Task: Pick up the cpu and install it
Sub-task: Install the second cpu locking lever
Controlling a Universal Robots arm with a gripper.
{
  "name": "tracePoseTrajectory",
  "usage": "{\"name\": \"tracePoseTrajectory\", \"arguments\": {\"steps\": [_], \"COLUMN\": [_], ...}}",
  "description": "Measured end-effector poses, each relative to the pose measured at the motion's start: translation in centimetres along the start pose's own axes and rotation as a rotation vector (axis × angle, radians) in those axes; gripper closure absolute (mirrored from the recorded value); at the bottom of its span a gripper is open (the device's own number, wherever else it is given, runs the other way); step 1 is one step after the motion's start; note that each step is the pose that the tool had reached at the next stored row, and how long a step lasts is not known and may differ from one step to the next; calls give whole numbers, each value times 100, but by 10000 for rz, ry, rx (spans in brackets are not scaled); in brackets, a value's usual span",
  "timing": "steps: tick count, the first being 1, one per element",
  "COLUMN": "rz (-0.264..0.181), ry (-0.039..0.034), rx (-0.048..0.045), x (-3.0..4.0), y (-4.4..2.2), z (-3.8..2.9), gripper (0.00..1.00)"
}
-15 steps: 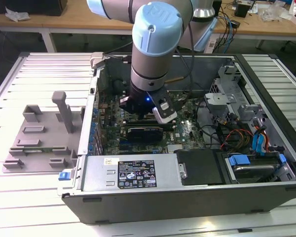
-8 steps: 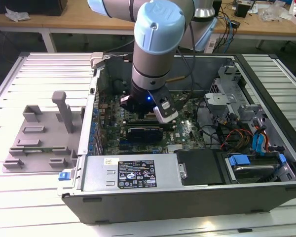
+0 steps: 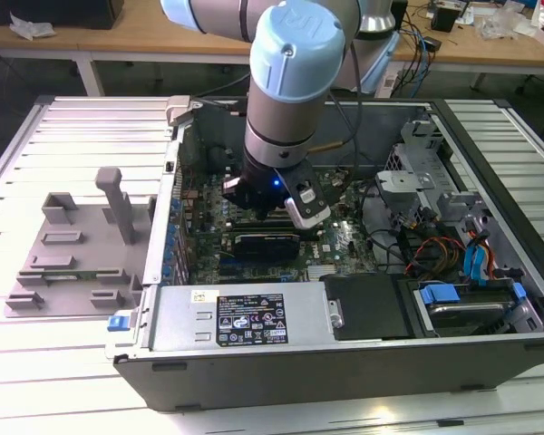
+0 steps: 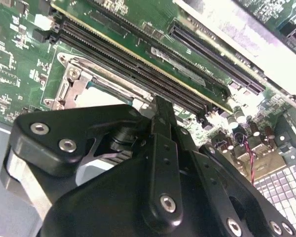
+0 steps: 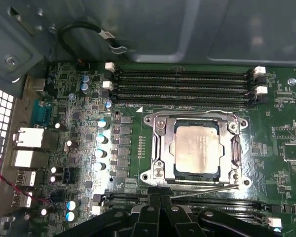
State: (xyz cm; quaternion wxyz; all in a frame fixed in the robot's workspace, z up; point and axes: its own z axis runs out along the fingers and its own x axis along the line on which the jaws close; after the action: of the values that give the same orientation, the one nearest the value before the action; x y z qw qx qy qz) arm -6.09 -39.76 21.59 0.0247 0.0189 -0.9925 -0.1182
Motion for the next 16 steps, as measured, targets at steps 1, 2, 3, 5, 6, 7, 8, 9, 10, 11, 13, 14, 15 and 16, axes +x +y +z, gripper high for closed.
{"name": "tracePoseTrajectory", "arguments": {"steps": [1, 2, 3, 5, 6, 7, 8, 9, 10, 11, 13, 14, 15, 16], "rz": [-7, -10, -17, -17, -17, -14, -9, -7, 0, 4, 34, 33, 34, 34], "ry": [-2, -5, -10, -11, -10, -12, -13, -12, -17, -18, -25, -26, -29, -29], "rx": [-76, -148, -288, -320, -320, -320, -320, -318, -342, -345, -349, -378, -416, -444], "x": [-1, -1, -1, -1, -3, -5, -4, -2, 18, 19, 20, 24, 29, 33], "y": [0, -1, -2, -8, -18, -25, -29, -29, -25, -25, -28, -27, -28, -29], "z": [1, 3, 8, 33, 66, 93, 112, 117, 123, 124, 140, 150, 155, 157], "gripper": [89, 89, 89, 89, 89, 89, 89, 89, 89, 89, 89, 89, 89, 89]}}
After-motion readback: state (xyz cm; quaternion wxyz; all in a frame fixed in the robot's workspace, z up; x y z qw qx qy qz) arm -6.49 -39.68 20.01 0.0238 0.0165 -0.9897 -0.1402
